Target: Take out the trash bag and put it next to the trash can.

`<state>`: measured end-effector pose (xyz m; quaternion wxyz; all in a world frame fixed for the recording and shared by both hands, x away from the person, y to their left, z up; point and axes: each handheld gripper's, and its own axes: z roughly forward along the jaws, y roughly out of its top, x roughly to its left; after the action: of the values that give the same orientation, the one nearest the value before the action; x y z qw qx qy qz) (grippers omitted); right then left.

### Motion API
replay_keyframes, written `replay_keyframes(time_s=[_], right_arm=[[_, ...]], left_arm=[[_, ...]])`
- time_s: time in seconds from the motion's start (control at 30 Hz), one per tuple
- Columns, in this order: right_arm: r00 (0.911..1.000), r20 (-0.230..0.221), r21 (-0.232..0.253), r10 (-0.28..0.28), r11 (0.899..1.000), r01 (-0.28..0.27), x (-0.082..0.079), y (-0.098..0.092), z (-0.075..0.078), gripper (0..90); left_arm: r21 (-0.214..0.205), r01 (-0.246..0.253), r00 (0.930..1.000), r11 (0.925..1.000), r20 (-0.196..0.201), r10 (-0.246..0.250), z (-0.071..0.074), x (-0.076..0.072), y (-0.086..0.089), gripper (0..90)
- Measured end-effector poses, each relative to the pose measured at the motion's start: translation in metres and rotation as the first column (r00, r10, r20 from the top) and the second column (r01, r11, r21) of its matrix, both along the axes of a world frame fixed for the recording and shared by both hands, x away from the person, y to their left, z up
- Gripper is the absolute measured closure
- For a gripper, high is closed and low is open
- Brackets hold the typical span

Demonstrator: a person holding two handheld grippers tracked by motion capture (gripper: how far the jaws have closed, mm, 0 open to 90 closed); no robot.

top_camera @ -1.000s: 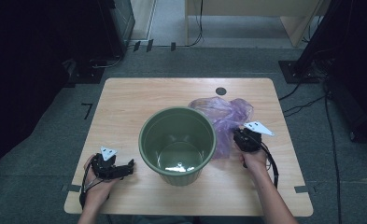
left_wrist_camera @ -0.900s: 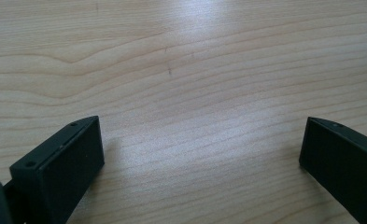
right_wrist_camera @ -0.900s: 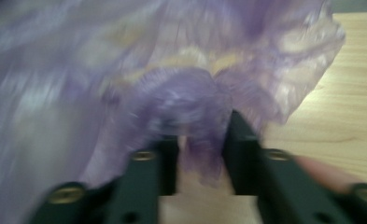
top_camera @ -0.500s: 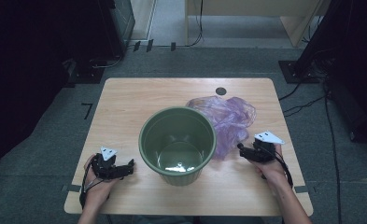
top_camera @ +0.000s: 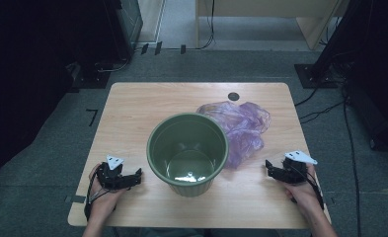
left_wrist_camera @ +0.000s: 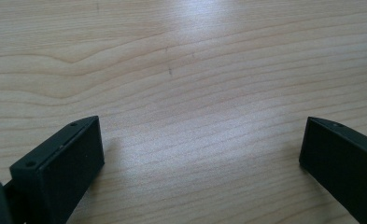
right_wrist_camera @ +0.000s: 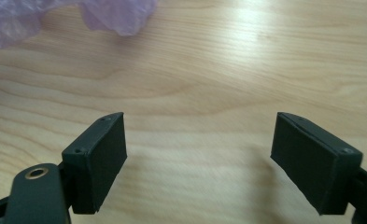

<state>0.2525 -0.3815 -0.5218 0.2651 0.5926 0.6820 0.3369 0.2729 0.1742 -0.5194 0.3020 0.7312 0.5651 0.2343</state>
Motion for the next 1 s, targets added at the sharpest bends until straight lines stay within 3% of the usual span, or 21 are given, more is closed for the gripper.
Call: replay_keyframes(time_s=[0.27, 0.6, 1.0], right_arm=[[0.9988, -0.034, -0.028, -0.036, 0.999, 0.035, -0.015, -0.014, -0.002, 15.9], [0.9973, -0.059, -0.023, -0.044, 0.999, 0.043, -0.028, -0.025, -0.003, 13.3], [0.9948, -0.093, -0.027, -0.042, 0.999, 0.04, -0.04, -0.034, -0.004, 0.4]], left_arm=[[0.0, 0.0, 1.0, 1.0, 0.0, 0.0, 0.0, 0.0, 0.0, 0.0], [0.0, 0.0, 1.0, 1.0, 0.0, 0.0, 0.0, 0.0, 0.0, 0.0], [0.001, -0.001, 1.0, 1.0, -0.001, 0.001, 0.0, -0.001, 0.0, 0.0]])
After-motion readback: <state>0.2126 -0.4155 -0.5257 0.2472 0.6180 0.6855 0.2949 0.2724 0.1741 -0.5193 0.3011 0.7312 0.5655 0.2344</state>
